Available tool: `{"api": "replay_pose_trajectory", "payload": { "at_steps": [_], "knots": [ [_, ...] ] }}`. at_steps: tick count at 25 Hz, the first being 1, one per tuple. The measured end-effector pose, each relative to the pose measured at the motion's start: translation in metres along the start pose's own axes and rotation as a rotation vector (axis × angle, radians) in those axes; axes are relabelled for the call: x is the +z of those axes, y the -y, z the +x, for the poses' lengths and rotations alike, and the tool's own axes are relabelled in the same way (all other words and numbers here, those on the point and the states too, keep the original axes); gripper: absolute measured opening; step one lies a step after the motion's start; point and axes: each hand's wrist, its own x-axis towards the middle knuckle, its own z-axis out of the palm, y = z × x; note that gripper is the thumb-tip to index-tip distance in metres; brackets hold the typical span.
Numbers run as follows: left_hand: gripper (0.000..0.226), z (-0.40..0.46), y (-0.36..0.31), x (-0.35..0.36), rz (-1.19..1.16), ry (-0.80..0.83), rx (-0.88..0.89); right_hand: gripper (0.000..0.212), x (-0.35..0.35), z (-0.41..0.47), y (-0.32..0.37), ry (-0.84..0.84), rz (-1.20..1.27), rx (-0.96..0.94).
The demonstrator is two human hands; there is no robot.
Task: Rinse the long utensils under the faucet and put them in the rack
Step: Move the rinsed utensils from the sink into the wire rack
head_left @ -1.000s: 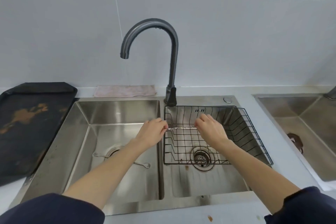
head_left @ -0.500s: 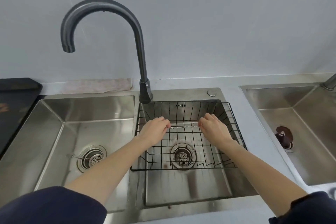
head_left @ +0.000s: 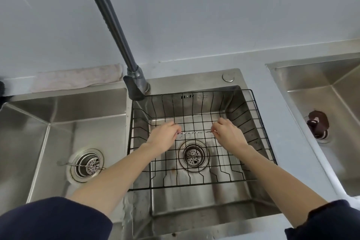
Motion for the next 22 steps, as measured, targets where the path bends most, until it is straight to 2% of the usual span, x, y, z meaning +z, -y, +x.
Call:
{"api": "replay_pose_trajectory", "payload": {
  "at_steps": [4,13,22],
  "knots": [
    [0.026,0.004,0.003,0.009,0.007,0.049,-0.011,0.023,0.008,0.005,-0.001,0.029,0.003,0.019],
    [0.027,0.001,0.002,0.005,0.028,0.035,-0.004,0.022,0.007,0.003,0.005,0.019,-0.013,0.065],
    [0.03,-0.028,-0.008,-0.031,0.119,-0.076,0.034,0.031,-0.024,-0.023,0.027,0.038,-0.1,0.068]
  ]
}}
